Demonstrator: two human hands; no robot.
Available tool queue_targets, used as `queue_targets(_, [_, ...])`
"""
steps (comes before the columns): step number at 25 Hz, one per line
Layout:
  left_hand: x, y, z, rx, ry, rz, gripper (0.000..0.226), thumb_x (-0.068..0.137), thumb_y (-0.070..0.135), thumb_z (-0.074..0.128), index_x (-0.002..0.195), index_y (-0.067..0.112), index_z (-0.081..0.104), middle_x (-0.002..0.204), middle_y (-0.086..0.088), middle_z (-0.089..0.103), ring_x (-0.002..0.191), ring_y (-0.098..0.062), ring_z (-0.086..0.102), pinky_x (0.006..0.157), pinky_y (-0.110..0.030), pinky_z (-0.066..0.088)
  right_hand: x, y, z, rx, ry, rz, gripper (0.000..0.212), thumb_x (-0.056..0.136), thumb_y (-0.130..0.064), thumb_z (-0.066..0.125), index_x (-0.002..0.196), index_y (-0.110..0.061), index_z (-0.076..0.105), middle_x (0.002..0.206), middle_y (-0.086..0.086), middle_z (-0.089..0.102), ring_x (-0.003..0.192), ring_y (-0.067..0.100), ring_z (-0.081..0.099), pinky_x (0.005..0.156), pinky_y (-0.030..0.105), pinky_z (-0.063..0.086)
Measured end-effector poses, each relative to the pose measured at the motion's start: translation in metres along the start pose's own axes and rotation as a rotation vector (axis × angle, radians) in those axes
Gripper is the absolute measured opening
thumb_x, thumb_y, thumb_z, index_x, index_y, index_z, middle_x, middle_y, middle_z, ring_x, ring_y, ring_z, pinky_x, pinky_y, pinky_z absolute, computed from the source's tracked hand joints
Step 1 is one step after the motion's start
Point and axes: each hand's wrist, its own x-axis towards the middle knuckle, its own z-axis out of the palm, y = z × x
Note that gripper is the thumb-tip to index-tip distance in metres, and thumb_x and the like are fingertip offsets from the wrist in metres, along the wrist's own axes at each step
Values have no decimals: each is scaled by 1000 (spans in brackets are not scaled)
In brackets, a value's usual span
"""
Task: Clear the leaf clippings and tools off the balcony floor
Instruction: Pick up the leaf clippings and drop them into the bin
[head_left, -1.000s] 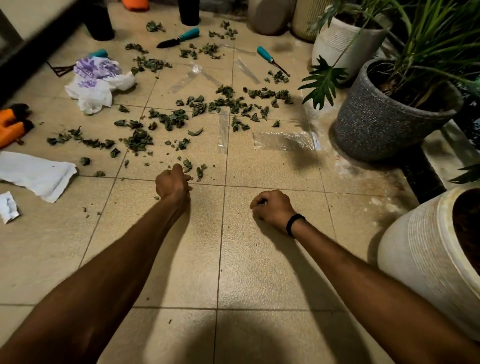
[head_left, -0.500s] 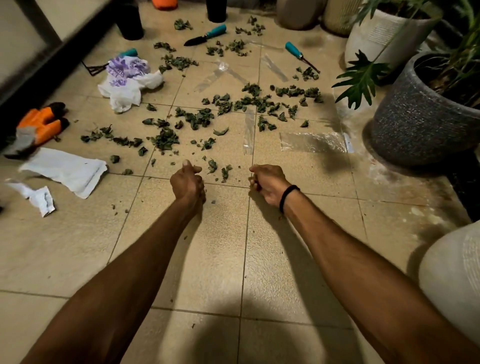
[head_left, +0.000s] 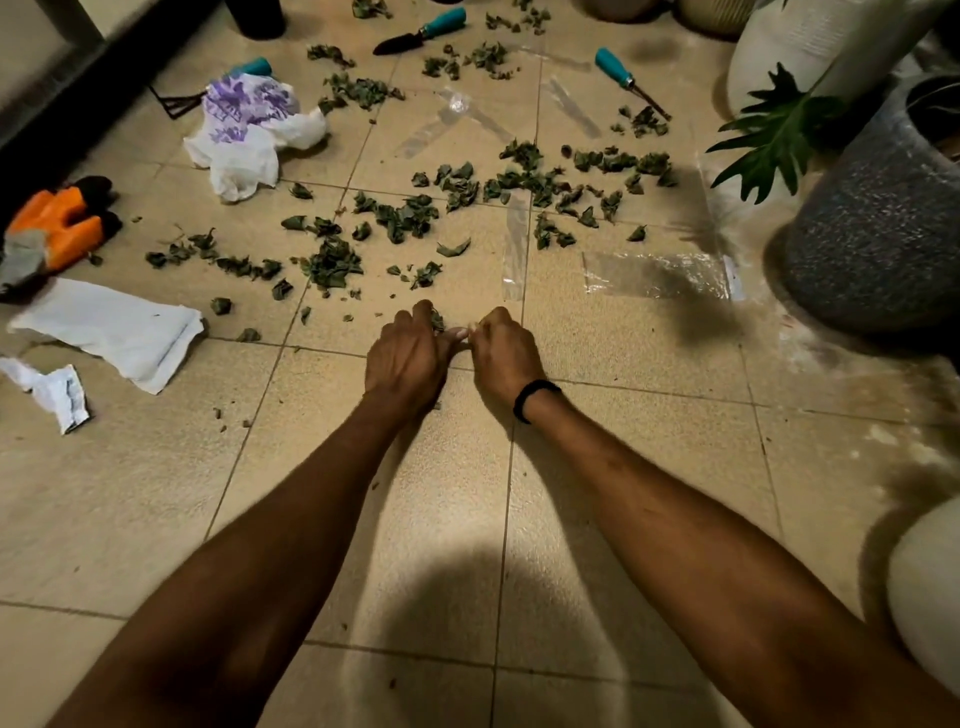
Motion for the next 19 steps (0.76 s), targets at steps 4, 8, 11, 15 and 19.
queue_targets(4, [4,12,2,116,23,-62,33,104,44,39,112,13,45,102,-15,61,86,-34,59,62,-37,40,0,6,-33,1269,-239,573,20,102,-17,46,84,-9,50,78,9,56,55,10,44,44,21,37])
queue_targets(8, [4,4,-8,-286,44,-256,28,107,29,35,106,7,51,91,-11,61,76,-25,53,65,-34,39,-5,24,-54,1548,-250,678,15,98,2,39,96,-6,51,86,12,59,55,8,47,44,15,38])
queue_targets(11, [8,-6,-36,-1155,-24,-736,22,101,17,37,93,13,56,72,-2,58,59,-15,46,52,-28,35,-3,25,-50,1238,-120,595,14,100,-16,50,96,-7,60,76,3,55,57,8,46,45,18,38])
queue_targets(15, [-13,-16,-56,-1762,-196,-976,19,95,7,34,89,15,51,64,2,50,49,-7,29,43,-20,22,-9,2,-29,396,-25,161,28,91,-34,66,99,-7,72,91,2,69,81,11,63,70,19,51])
queue_targets(19, [-34,-21,-55,-1820,-218,-1026,16,84,14,36,71,19,42,59,6,34,48,-8,18,42,-22,13,-22,-10,4,95,32,-84,19,92,-16,64,88,3,65,94,14,58,73,4,51,64,4,36])
